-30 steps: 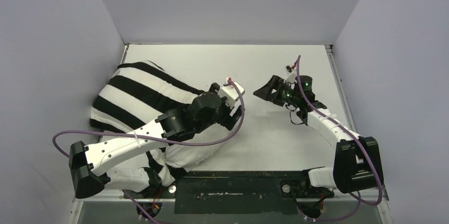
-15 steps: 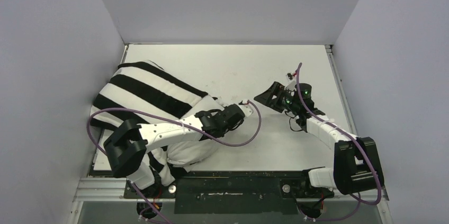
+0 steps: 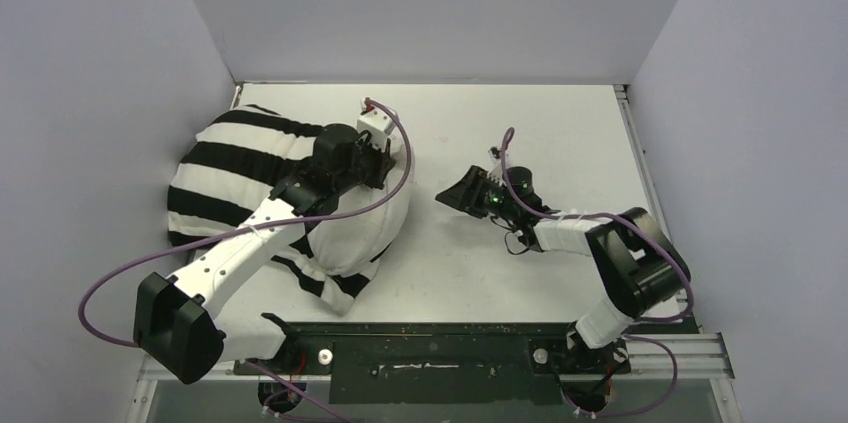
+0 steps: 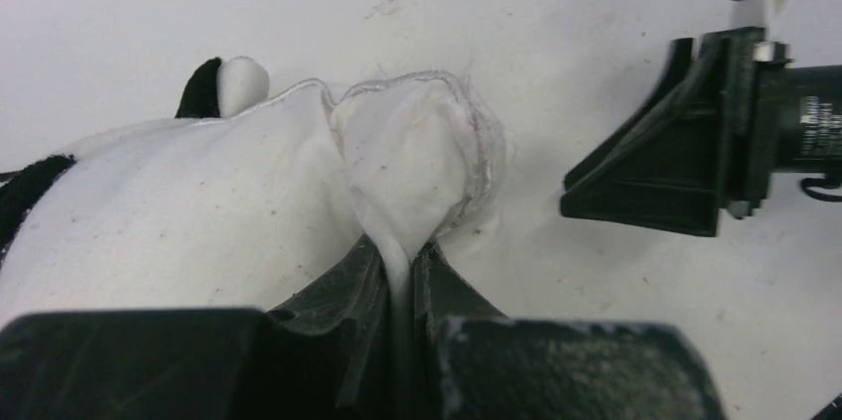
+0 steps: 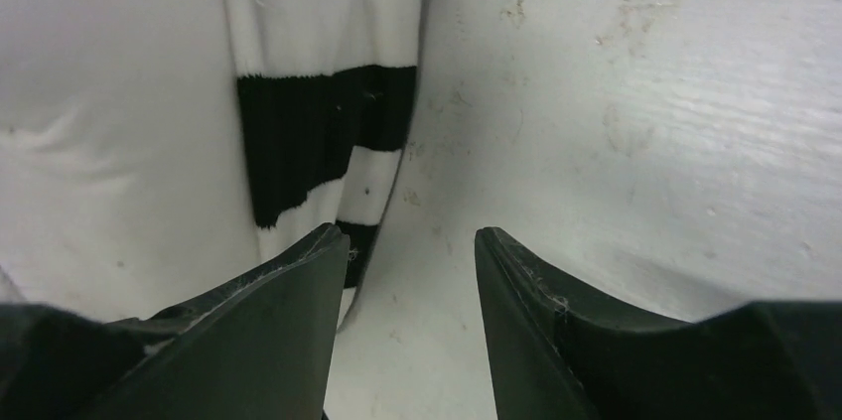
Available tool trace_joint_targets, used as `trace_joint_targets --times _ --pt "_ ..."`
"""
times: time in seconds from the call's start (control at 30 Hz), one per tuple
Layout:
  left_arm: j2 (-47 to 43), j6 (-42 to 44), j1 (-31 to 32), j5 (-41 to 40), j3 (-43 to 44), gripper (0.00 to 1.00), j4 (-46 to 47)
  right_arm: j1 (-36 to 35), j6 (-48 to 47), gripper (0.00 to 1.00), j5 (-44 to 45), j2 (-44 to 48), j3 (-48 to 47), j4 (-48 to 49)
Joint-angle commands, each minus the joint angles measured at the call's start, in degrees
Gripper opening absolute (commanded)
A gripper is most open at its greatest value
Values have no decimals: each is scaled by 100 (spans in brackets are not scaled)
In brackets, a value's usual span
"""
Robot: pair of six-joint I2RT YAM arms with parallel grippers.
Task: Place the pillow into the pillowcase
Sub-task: Stuff the pillow into the pillowcase.
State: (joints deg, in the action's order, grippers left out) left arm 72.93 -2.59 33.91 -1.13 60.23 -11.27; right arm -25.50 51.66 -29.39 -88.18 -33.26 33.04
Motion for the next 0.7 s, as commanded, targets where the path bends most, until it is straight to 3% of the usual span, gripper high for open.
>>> trace_joint_targets --times 0.0,0.37,0.67 --pt "-248 -100 -199 707 169 0 340 -411 155 50 178 -595 -680 1288" --pt "-494 -216 -495 1164 -39 0 474 -941 131 49 334 -1453 -1571 1319" --pt "-518 -420 -650 1438 -140 0 718 -1170 -108 49 385 -2041 -2467 690"
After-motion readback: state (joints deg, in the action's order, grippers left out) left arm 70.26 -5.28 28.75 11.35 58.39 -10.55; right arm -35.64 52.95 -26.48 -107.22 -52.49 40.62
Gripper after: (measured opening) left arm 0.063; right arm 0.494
